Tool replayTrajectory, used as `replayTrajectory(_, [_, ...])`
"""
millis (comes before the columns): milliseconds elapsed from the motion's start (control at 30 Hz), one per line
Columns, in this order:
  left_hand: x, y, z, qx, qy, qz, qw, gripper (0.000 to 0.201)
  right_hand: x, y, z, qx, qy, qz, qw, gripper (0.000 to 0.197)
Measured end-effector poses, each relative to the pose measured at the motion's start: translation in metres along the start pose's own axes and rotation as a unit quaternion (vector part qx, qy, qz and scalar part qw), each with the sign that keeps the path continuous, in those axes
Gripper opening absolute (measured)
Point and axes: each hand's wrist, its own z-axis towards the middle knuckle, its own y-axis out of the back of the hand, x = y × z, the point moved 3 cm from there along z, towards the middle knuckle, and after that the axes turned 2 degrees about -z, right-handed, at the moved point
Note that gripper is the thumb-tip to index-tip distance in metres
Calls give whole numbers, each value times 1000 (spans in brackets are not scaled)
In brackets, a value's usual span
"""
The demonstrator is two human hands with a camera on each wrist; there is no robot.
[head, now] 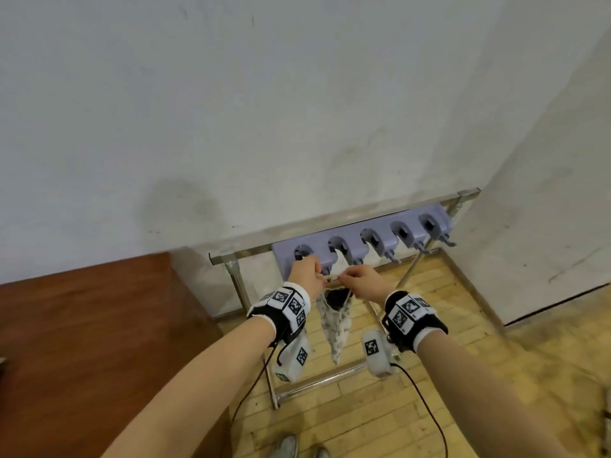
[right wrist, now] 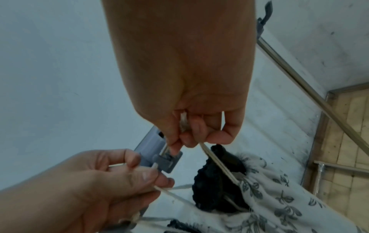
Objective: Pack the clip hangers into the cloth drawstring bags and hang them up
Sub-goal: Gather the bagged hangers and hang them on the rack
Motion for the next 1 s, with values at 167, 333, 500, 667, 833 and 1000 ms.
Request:
replayTrajectory(167, [-2,-1,4,-38,28,40,998,30,-9,-16,16,-14,16,-5,1000,24])
replayTrajectory(333, [3,6,7,-3,37,23,999,31,-14,-18,15,-20,2,37,999,23])
replayTrajectory(500, [13,39,-3,6,27,-58,998,31,-7,-5,9,25,-56,181,982,24])
replayTrajectory(667, [51,108,-30,-55,37,-98,993,30,31,9,-14,29,-18,222,975,19])
replayTrajectory(833, [120,200,-71,-71,67,-202,975,31,116,-38,-38,9,24,348,937,19])
replayTrajectory(1000, [205,292,-140,-101,68,-202,972,30,202,-172,-50,73,26,336,939,17])
